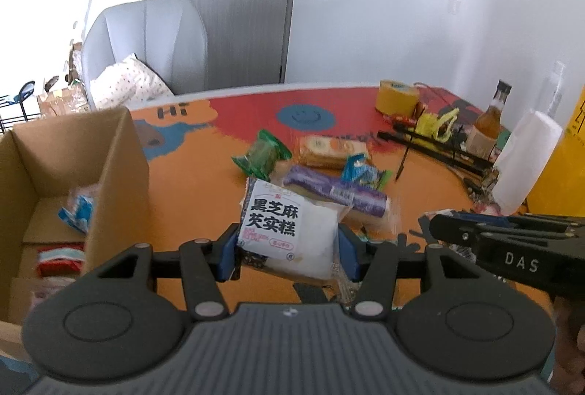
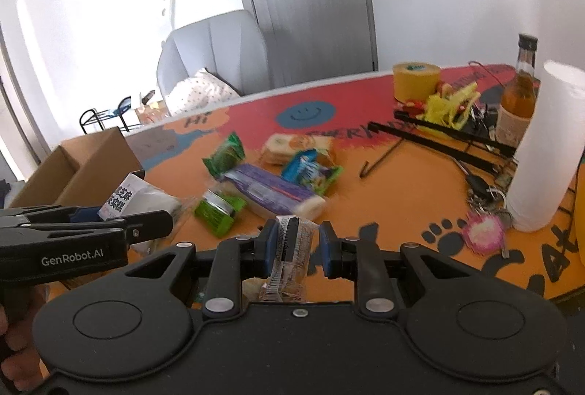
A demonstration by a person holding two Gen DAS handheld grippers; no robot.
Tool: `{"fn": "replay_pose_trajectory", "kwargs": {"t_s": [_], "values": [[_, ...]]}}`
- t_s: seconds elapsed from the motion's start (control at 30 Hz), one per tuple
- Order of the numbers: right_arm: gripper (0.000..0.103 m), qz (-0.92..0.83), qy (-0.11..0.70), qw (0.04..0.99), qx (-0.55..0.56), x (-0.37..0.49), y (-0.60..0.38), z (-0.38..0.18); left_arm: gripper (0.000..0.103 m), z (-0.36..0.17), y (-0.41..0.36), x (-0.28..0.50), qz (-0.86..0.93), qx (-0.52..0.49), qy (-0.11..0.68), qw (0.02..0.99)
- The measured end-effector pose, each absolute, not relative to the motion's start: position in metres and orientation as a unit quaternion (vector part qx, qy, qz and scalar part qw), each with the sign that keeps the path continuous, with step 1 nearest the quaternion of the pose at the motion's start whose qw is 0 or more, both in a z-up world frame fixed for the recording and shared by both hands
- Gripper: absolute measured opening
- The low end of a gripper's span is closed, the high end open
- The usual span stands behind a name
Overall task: Organize snacks
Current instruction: 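Carry both snacks over the cardboard box and open both grippers to drop them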
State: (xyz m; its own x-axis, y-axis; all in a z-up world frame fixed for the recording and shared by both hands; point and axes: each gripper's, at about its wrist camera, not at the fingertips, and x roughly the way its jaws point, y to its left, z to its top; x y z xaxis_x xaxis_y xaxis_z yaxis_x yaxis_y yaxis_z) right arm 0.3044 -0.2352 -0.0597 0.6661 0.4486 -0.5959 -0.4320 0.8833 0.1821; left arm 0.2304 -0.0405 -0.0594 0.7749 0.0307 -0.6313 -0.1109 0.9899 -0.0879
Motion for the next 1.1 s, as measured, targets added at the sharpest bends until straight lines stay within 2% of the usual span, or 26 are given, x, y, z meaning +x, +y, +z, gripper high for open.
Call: {"fn": "replay_pose_trajectory", "kwargs": {"t_s": [0.53,1.1], "values": [[0.023,0.293,0.285,0.913,0.010,0.290,-0.196,-0.023,0.054,-0.018,-0.013,0.206,0.064,-0.051,0.289,0.954],[0.023,0.332,0.278,0.901,-0.007,0.276,-0.142,-0.013,0.054,-0.005,0.036,0.174,0.113,-0.065,0.275,0.953]]}}
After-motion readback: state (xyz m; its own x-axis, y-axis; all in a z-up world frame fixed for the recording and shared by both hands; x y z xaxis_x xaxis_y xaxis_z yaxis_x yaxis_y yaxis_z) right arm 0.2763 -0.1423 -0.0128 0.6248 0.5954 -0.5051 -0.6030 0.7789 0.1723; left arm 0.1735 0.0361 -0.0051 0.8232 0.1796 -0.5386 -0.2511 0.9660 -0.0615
